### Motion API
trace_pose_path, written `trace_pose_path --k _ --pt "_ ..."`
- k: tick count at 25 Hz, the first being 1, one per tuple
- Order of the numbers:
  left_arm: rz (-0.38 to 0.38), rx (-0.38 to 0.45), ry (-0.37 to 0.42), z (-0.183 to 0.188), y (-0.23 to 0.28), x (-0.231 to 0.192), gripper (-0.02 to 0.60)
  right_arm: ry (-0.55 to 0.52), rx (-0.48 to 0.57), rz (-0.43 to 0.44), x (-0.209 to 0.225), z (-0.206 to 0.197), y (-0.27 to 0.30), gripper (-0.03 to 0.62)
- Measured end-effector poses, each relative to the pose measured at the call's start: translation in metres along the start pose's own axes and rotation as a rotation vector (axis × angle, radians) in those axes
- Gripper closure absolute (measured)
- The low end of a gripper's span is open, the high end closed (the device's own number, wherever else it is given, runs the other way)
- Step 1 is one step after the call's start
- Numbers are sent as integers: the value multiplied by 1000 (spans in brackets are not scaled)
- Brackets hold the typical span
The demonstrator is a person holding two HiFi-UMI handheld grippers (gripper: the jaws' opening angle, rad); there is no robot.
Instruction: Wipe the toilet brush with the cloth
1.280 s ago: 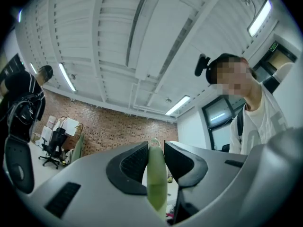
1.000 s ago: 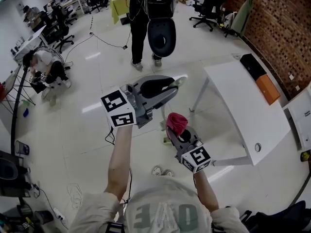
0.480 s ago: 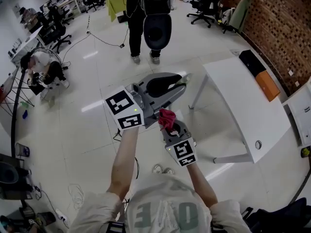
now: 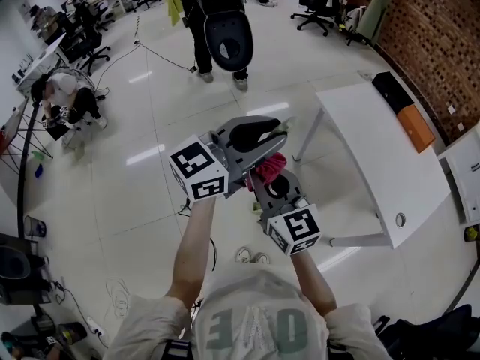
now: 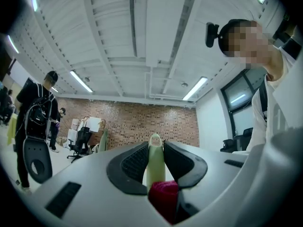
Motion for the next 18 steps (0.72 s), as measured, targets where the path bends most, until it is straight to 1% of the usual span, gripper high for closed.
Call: trace_pose_path --k 3,7,10,12,14,16,18 --pt "-2 2 -12 -4 -2 -1 474 36 44 -29 3 11 -1 563" --pt "-23 14 -39 -8 1 0 474 79 68 -48 8 14 -4 563" --pt "-28 16 -35 -8 2 0 474 67 67 -34 8 11 -9 563" --pt "-23 29 -49 -9 -2 -5 474 43 67 -27 4 8 -19 563" --pt "-15 50 -67 -9 -7 -9 474 5 66 -66 6 3 -40 563" --pt "-11 65 -75 -11 -11 -12 474 -24 48 -139 17 -9 -65 563" --pt "-21 70 -74 -16 -14 -14 474 -7 0 -206 33 -28 -85 563"
Point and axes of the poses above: the fingertips, and each gripper's own axes: y forward along the fingers, x to its right, z out of its top, the point moved 1 cm from there along -y, backward along the fingers, and after that the axes turned 8 degrees about -y, right-handed, at the moved point
